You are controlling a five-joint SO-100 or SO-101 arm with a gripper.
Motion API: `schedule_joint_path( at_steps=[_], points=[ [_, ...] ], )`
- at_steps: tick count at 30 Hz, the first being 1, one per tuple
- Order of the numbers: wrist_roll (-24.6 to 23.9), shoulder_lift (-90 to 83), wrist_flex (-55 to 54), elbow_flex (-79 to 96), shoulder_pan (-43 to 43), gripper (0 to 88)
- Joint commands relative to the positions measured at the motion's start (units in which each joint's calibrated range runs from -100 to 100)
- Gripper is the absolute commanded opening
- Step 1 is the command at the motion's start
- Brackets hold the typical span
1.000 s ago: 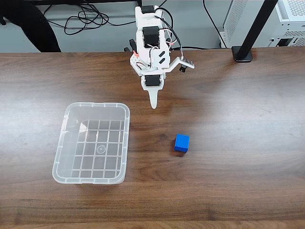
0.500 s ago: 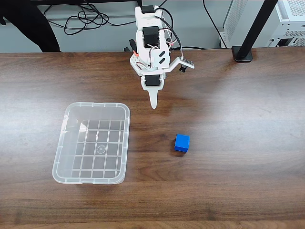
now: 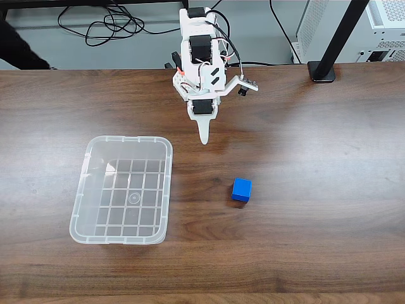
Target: Pick and place a cube
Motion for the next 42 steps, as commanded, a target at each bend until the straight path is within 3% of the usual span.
schedule_joint_path(
  at_steps=[1, 22, 25, 28, 33, 42],
  points=[
    [0.18, -0.56, 0.03, -1.06, 0.51, 2.0],
    [-0.14, -0.48, -0.48, -0.97, -0.22, 2.6],
    [-0.35, -0.40, -5.17, -0.16, 0.07, 2.9],
    [-0.72, -0.31, -10.72, -0.07, 0.22, 10.1],
    [-6.31, -0.15, -11.06, -1.06, -1.84, 26.9],
    [-7.32, -0.07, -10.04, -3.66, -10.94, 28.3]
  ],
)
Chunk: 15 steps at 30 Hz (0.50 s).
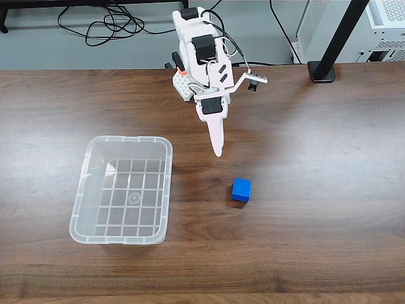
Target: Pick and place a cube
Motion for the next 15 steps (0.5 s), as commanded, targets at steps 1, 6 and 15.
schedule_joint_path(
  at_steps=[1, 6, 15],
  points=[
    [-0.53, -0.07, -0.64, -4.38, -3.61, 28.3],
    [-0.53, 0.92, -0.55, -5.46, -5.74, 28.3],
    [-0.64, 33.46, -0.64, -24.39, -4.78, 28.3]
  ],
)
